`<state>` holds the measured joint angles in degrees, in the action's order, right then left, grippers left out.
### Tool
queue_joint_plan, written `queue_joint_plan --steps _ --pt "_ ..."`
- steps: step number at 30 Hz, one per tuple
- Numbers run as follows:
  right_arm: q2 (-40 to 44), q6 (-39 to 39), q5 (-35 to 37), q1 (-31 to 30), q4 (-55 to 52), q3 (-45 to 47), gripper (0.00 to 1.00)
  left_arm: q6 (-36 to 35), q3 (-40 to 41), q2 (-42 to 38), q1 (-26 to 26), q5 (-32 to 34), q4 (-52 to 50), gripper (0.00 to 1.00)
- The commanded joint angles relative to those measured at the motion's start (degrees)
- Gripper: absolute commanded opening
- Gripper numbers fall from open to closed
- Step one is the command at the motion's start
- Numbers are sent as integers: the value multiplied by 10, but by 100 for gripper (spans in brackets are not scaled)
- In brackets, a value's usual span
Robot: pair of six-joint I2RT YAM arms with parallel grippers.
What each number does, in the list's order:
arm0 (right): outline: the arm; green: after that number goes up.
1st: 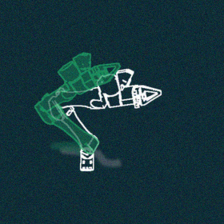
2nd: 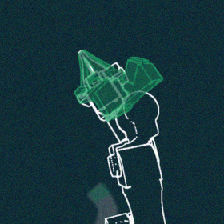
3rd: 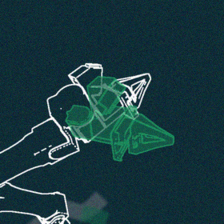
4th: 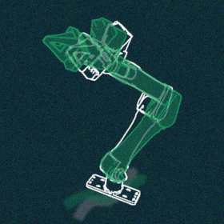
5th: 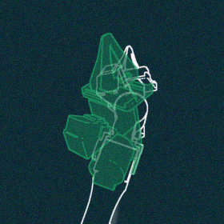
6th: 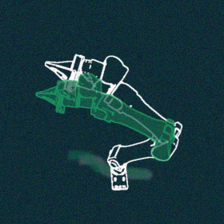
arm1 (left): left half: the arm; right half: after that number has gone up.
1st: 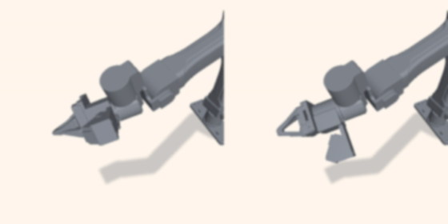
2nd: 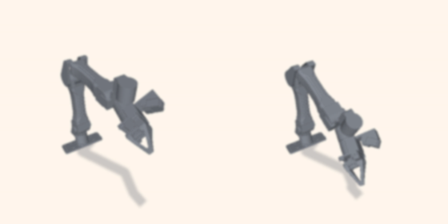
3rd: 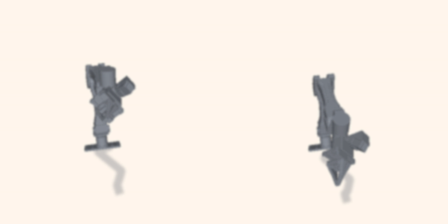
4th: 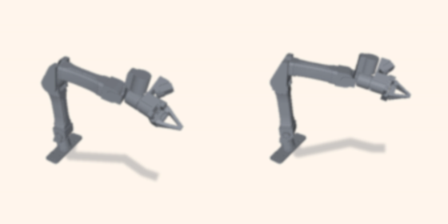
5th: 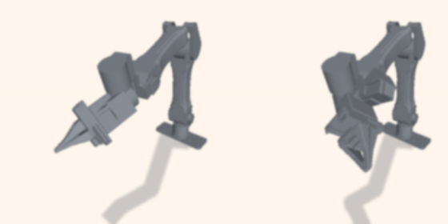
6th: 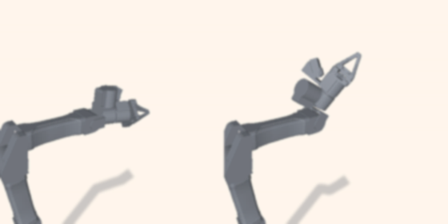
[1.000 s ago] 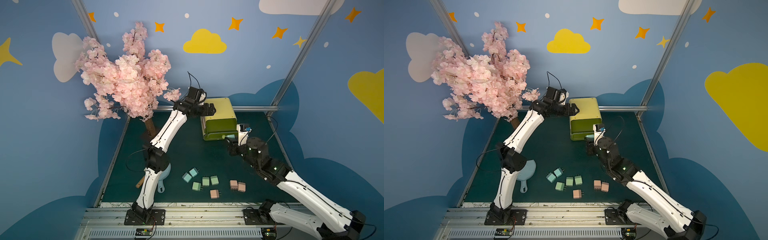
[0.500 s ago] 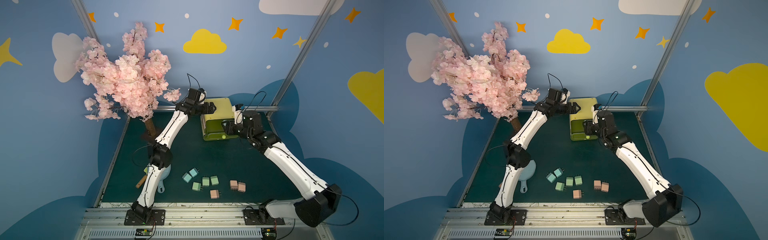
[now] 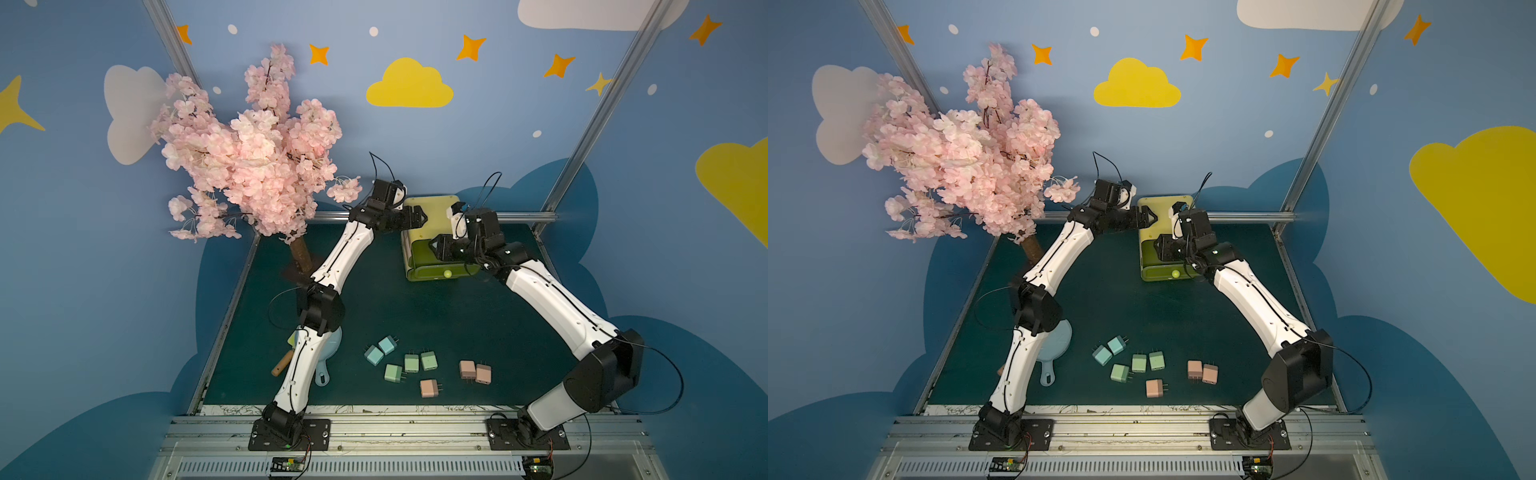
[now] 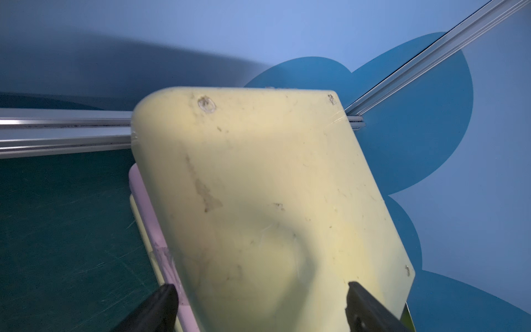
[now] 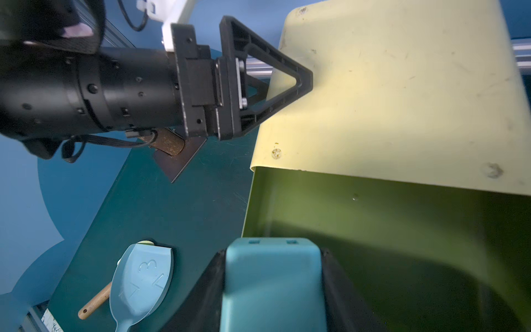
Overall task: Place the plugs into the drawer by color
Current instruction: Place the plug in the drawer.
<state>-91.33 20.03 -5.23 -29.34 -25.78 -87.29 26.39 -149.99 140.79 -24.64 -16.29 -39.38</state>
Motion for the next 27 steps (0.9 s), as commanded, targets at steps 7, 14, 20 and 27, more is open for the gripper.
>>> queue_joint_plan --steps 7,14,20,27 --pt "-57 28 28 -16 -16 -43 48 14 -13 1 0 -8 3 92" --pt "-103 39 8 -16 -16 -68 49 10 -13 -1 0 -11 -8 92" --pt "-129 53 -14 -12 -16 -78 52 6 -1 -9 0 -12 -16 92" --pt "-130 36 -30 -2 -45 -117 65 -7 8 -18 0 -6 -23 92"
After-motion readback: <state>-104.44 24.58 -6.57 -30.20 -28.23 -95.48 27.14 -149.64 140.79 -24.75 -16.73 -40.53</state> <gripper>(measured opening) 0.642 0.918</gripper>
